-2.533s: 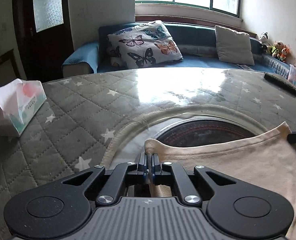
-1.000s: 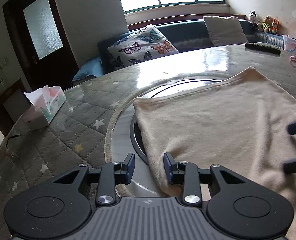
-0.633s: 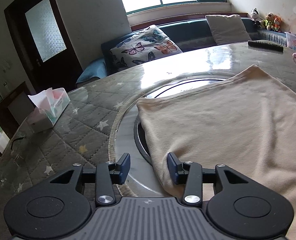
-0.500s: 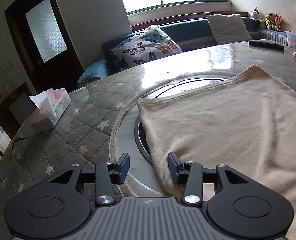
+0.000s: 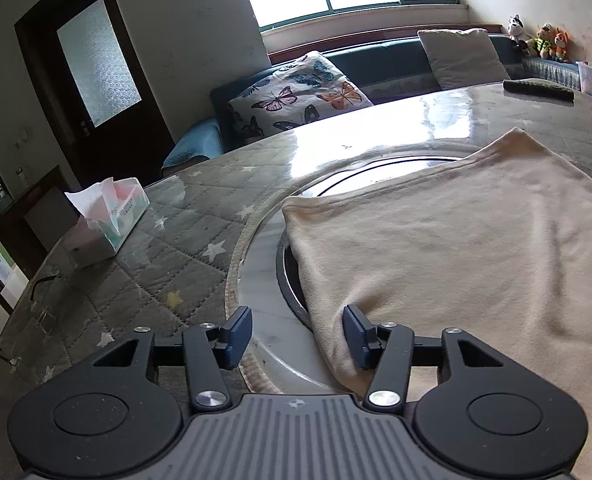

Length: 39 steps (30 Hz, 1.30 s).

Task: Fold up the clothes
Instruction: 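Move the right gripper to a sweatshirt sleeve and grasp its cuff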

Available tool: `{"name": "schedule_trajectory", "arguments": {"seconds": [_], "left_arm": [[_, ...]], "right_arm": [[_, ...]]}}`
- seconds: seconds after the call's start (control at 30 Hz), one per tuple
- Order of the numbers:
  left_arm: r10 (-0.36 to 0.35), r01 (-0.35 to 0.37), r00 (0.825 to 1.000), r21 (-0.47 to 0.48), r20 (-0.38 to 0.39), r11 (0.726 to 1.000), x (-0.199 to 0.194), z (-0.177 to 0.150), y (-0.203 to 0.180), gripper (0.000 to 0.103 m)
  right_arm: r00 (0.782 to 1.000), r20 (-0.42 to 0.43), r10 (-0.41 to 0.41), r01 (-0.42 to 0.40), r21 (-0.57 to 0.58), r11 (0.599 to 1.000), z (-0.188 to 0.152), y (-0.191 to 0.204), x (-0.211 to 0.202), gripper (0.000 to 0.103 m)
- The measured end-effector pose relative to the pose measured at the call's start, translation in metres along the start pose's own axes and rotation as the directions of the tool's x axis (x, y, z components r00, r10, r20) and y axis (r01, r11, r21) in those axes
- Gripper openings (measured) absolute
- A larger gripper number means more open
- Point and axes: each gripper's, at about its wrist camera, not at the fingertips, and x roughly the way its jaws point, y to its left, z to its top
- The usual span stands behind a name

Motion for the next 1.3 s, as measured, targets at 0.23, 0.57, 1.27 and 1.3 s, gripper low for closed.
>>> {"name": "schedule_trajectory", "arguments": {"seconds": [0.23,0.57,1.27,1.3], "left_arm": [[-0.009,0.009,1.0,-0.015,-0.007,1.0,-0.004,0.004,0.002,0.055],[-0.135,0.132,0.988,0.039,0.073,0.99,-0.054,0.019,-0.032,0.058],[-0.435,0.419,0.9,0.227,0.022,0.879,-0.102,-0.002,-0.147,0.061],[-0.437,0.421,0.899,0.231,0.02,0.877,-0.103,-0.002,-0.148,0.061]], "right_arm": [[1.0,0.0,0.015,-0.015,0.06,0.998,-0.012,-0.006,-0.029,0.058],[1.0,-0.011,0.019,-0.017,0.195,0.981,-0.038,-0.027,-0.053,0.065],[0.81,-0.225,-0.542,0.544,0.635,0.548,-0.142,-0.159,-0.113,0.051],[0.805,-0.225,-0.548,0.542,0.654,0.528,-0.146,-0.163,-0.111,0.051]]}}
